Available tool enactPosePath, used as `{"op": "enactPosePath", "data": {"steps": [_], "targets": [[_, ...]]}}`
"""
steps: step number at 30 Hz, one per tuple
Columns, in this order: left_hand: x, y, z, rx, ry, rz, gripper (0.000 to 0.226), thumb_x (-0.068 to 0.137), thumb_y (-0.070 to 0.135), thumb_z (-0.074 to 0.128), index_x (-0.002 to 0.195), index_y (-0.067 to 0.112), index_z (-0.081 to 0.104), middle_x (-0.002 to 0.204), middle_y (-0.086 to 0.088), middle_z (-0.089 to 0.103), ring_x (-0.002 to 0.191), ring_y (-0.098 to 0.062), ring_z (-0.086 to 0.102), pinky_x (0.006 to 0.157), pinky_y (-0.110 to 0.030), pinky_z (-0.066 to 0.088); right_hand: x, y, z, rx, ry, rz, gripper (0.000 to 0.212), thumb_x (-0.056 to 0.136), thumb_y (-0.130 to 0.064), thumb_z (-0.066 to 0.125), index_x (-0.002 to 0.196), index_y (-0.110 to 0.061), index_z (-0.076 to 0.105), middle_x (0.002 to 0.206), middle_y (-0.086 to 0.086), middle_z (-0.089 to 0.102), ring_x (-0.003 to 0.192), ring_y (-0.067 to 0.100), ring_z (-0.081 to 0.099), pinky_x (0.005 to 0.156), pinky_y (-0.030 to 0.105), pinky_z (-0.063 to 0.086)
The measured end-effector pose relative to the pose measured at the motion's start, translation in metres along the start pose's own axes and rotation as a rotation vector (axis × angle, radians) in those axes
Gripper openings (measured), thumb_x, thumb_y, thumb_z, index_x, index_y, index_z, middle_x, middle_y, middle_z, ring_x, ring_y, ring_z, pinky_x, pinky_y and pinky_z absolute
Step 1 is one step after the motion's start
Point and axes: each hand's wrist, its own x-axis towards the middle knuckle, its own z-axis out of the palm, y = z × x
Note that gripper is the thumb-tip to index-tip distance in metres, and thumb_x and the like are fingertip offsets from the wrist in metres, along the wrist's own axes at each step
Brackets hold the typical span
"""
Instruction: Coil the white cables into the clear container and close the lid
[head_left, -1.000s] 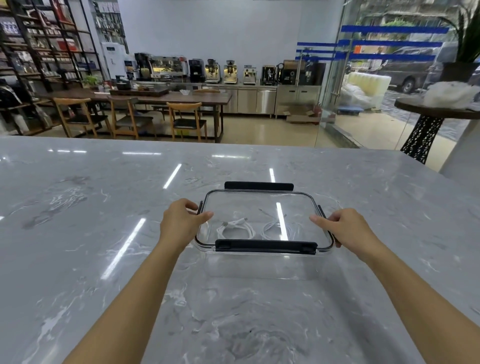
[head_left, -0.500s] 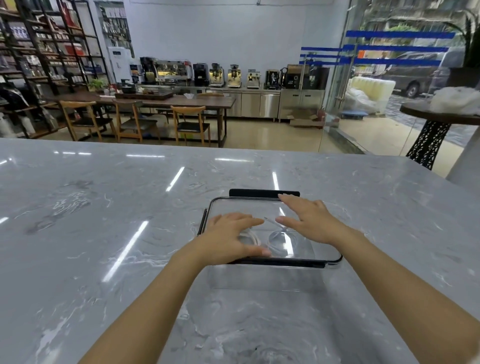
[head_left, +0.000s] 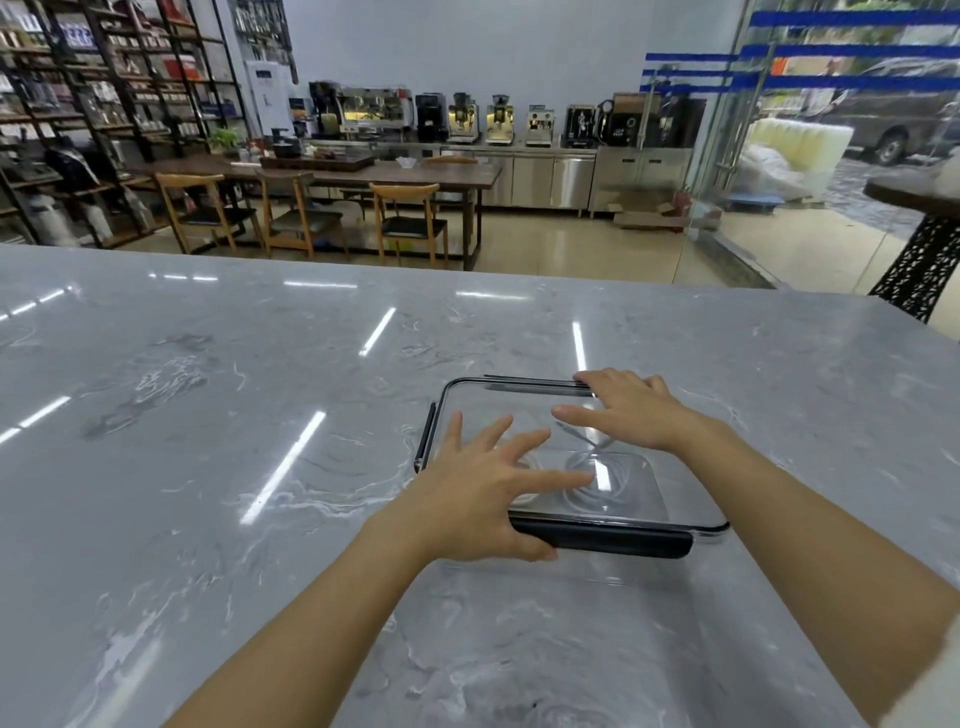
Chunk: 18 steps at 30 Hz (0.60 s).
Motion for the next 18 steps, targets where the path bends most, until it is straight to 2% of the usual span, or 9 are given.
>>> {"op": "enactPosePath", "data": {"steps": [2, 4, 6, 10, 13, 15, 17, 18], "targets": [[0.000, 0.000, 0.001, 0.035, 0.011, 0.006, 0.071, 0.078, 0.066, 0.050, 0.135, 0.061, 0.010, 0.159, 0.003, 0.008, 0.145, -0.027, -0.003, 0.112, -0.062, -0.004, 0.004, 0.000, 0.000, 0.054, 0.011, 0.010, 0.071, 0.075, -0.075, 0.038, 0.125, -0.026, 0.042, 0.125, 0.001, 0.052, 0.120, 0.023, 0.041, 0.094, 0.040, 0.023], [0.000, 0.001, 0.001, 0.050, 0.009, 0.009, 0.071, 0.079, 0.064, 0.049, 0.136, 0.061, 0.008, 0.159, 0.002, 0.008, 0.145, -0.028, -0.002, 0.113, -0.061, -0.001, 0.008, 0.000, -0.001, 0.145, -0.006, 0.043, 0.063, 0.070, -0.075, 0.045, 0.110, -0.026, 0.045, 0.107, -0.001, 0.054, 0.108, 0.022, 0.042, 0.085, 0.035, 0.024], [0.000, 0.001, 0.002, 0.055, 0.001, 0.003, 0.070, 0.080, 0.063, 0.049, 0.136, 0.060, 0.006, 0.159, 0.002, 0.007, 0.145, -0.028, -0.002, 0.113, -0.061, -0.001, 0.010, 0.000, -0.002, 0.206, -0.020, 0.052, 0.058, 0.072, -0.070, 0.051, 0.107, -0.024, 0.044, 0.104, 0.001, 0.053, 0.104, 0.022, 0.040, 0.084, 0.035, 0.024], [0.000, 0.001, 0.002, 0.047, 0.005, -0.002, 0.070, 0.079, 0.064, 0.049, 0.136, 0.061, 0.008, 0.159, 0.004, 0.007, 0.146, -0.026, -0.002, 0.113, -0.060, -0.001, 0.005, -0.001, -0.002, 0.207, 0.016, 0.035, 0.058, 0.072, -0.071, 0.050, 0.106, -0.024, 0.043, 0.101, 0.001, 0.055, 0.102, 0.022, 0.042, 0.083, 0.035, 0.024], [0.000, 0.001, 0.002, 0.048, 0.025, -0.002, 0.070, 0.078, 0.067, 0.049, 0.135, 0.061, 0.009, 0.159, 0.006, 0.010, 0.146, -0.024, 0.000, 0.114, -0.059, 0.000, 0.002, -0.003, -0.012, 0.138, -0.038, 0.024, 0.063, 0.075, -0.072, 0.045, 0.113, -0.023, 0.043, 0.108, 0.000, 0.057, 0.103, 0.021, 0.046, 0.089, 0.036, 0.022], [-0.001, 0.001, 0.003, 0.043, 0.043, -0.011, 0.071, 0.077, 0.068, 0.049, 0.135, 0.061, 0.010, 0.158, 0.007, 0.012, 0.146, -0.023, 0.002, 0.114, -0.058, 0.002, -0.001, -0.003, -0.018, 0.034, -0.028, -0.006, 0.066, 0.078, -0.070, 0.042, 0.122, -0.020, 0.045, 0.122, 0.002, 0.053, 0.111, 0.022, 0.046, 0.096, 0.040, 0.024], [-0.003, 0.000, 0.003, 0.036, 0.067, -0.019, 0.072, 0.076, 0.069, 0.049, 0.137, 0.058, 0.012, 0.158, 0.007, 0.014, 0.146, -0.022, 0.004, 0.115, -0.057, 0.004, -0.013, -0.006, -0.031, 0.117, 0.023, -0.024, 0.065, 0.083, -0.063, 0.043, 0.130, -0.018, 0.042, 0.138, 0.004, 0.044, 0.122, 0.023, 0.042, 0.102, 0.042, 0.027], [-0.004, 0.000, 0.002, 0.038, 0.077, -0.021, 0.073, 0.075, 0.070, 0.049, 0.137, 0.057, 0.013, 0.158, 0.006, 0.015, 0.146, -0.022, 0.005, 0.115, -0.056, 0.005, -0.021, -0.007, -0.041, 0.207, 0.031, -0.018, 0.063, 0.084, -0.058, 0.046, 0.132, -0.018, 0.040, 0.140, 0.004, 0.043, 0.122, 0.022, 0.044, 0.102, 0.040, 0.031]]}}
